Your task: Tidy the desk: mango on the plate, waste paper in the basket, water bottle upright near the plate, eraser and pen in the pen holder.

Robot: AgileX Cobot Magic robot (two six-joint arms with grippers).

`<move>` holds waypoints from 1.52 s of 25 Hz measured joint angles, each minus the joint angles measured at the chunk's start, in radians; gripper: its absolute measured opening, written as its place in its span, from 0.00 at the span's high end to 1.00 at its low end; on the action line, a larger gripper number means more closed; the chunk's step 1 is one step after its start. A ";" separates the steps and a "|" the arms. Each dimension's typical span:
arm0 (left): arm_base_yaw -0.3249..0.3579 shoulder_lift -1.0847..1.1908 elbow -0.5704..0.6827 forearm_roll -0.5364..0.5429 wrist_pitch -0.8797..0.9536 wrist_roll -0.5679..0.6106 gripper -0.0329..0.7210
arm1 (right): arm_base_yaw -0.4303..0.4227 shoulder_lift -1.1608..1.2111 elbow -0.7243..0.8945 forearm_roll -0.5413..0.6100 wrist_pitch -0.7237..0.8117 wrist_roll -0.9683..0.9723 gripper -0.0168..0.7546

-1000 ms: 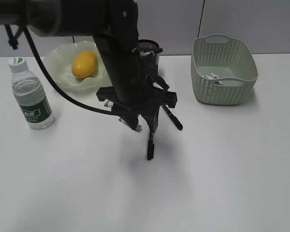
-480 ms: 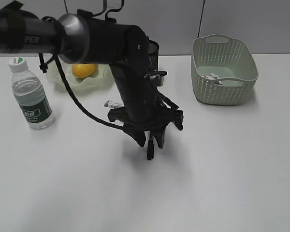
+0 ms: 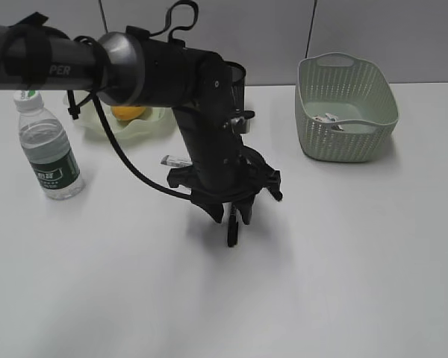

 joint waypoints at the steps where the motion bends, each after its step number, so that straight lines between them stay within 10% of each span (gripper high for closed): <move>1: 0.000 0.002 0.000 0.001 0.000 0.000 0.49 | 0.000 0.000 0.000 0.000 0.000 0.000 0.47; 13: 0.000 0.037 0.000 0.002 0.023 -0.007 0.50 | 0.000 0.000 0.000 0.000 0.000 0.000 0.47; 26: 0.000 0.036 -0.001 0.021 0.086 -0.008 0.80 | 0.000 0.000 0.000 0.000 0.000 0.000 0.47; 38: 0.000 -0.072 -0.202 0.354 0.285 0.223 0.80 | 0.000 0.000 0.000 -0.001 0.000 0.000 0.47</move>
